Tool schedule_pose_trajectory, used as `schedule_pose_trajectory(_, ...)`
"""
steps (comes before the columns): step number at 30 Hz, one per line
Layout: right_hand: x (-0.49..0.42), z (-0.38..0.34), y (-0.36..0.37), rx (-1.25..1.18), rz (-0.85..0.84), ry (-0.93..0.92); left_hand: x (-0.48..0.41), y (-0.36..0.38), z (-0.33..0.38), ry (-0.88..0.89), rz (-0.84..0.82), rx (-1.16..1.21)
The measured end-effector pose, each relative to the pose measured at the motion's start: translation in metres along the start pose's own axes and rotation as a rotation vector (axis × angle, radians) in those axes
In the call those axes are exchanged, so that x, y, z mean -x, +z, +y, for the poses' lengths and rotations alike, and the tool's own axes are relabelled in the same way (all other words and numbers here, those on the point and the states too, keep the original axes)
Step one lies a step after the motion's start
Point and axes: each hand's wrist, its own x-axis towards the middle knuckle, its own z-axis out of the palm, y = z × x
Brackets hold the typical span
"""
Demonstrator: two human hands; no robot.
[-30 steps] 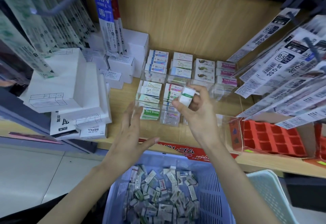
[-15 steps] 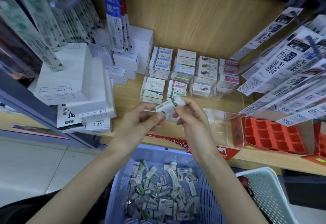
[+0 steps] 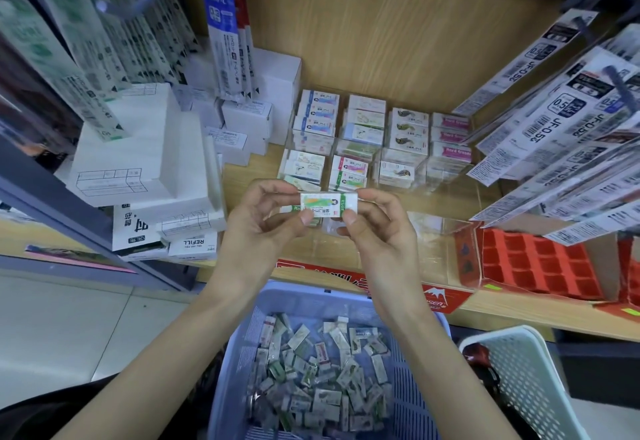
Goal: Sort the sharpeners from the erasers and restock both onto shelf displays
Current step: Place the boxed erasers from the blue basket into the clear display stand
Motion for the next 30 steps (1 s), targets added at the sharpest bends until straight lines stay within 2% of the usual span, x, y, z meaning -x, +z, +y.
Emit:
schedule_pose_trajectory(5, 0.0, 0.003, 0.002, -0.075, 0.076, 0.084, 0.002, 0.001, -0.002, -0.085, -0.04, -0.121)
schedule_pose_trajectory(9, 0.001, 0.005, 0.002, 0.031, 0.069, 0.113, 0.004, 0.0, -0.008, -0.277, -0.2, -0.235)
schedule_pose_trajectory(11, 0.004, 0.003, 0.0, 0.086, 0.089, 0.087, 0.005, 0.001, -0.01, -0.317, -0.212, -0.184)
schedule_pose_trajectory(13, 0.008, 0.0, 0.001, 0.166, 0.052, 0.046, 0.004, 0.003, -0.009, -0.307, -0.177, -0.097)
schedule_pose_trajectory(16, 0.011, -0.004, 0.003, 0.206, -0.029, 0.044, 0.0, 0.005, -0.008, -0.184, -0.153, -0.161)
schedule_pose_trajectory(20, -0.002, -0.011, -0.001, 0.275, -0.07, 0.013, -0.005, 0.008, -0.003, -0.133, -0.258, -0.193)
schedule_pose_trajectory(23, -0.02, -0.015, -0.011, 0.464, -0.05, -0.087, -0.007, 0.003, -0.001, -0.081, -0.295, -0.322)
schedule_pose_trajectory(26, -0.055, -0.013, -0.027, 0.862, 0.083, -0.201, -0.013, -0.011, -0.01, 0.149, -0.031, -0.818)
schedule_pose_trajectory(27, -0.067, -0.011, -0.03, 0.997, 0.097, -0.223, -0.015, -0.015, -0.015, 0.178, 0.019, -0.898)
schedule_pose_trajectory(30, -0.094, -0.003, -0.027, 1.157, 0.026, -0.267, -0.013, -0.021, -0.033, -0.008, -0.02, -0.909)
